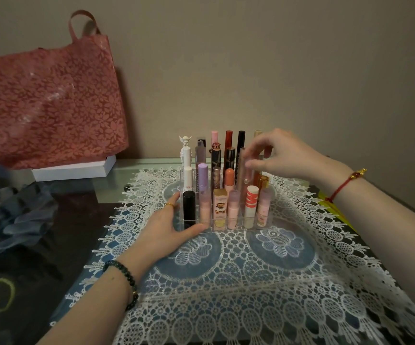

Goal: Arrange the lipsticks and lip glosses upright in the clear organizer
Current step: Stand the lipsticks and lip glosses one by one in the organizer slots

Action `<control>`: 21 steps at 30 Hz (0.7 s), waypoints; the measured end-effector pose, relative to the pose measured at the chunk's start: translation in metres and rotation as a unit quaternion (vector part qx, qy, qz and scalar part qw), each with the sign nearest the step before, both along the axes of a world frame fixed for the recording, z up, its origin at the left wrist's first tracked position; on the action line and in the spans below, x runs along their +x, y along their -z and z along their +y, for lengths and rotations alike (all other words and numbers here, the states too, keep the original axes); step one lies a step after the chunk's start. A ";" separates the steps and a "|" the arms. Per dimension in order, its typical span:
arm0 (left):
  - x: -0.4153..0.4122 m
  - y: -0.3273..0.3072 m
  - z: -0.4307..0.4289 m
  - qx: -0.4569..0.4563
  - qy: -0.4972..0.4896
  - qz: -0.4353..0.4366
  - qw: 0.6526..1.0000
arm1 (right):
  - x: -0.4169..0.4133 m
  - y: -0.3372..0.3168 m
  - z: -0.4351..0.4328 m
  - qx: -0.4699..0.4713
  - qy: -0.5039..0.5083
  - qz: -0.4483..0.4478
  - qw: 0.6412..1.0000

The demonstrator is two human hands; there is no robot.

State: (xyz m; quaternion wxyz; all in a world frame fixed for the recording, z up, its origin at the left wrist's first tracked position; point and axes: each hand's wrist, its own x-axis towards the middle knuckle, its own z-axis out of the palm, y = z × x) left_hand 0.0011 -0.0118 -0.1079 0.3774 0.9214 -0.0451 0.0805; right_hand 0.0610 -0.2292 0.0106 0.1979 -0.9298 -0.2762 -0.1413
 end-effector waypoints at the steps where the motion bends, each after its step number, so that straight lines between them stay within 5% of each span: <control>1: 0.000 0.000 0.001 0.001 0.001 0.000 1.000 | 0.000 0.001 0.000 -0.001 0.003 -0.003 1.000; 21: 0.000 0.000 0.000 -0.011 0.000 -0.008 1.000 | -0.001 -0.003 0.004 0.020 -0.016 0.021 0.999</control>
